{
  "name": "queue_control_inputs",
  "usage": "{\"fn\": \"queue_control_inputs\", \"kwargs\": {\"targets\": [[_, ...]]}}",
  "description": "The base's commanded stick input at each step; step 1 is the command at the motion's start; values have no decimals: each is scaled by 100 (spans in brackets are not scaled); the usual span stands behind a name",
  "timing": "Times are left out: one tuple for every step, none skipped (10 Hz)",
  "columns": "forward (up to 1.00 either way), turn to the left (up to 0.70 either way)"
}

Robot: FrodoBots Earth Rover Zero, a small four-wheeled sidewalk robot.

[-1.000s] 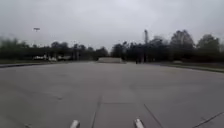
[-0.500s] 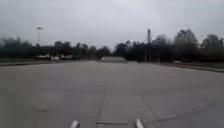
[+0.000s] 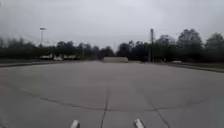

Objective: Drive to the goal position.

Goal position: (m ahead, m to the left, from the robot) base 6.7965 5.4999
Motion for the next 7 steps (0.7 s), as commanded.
{"fn": "queue_control_inputs", "kwargs": {"targets": [[100, -14], [100, -25], [100, -40], [100, -40], [100, -40], [100, -40], [100, -40]]}}
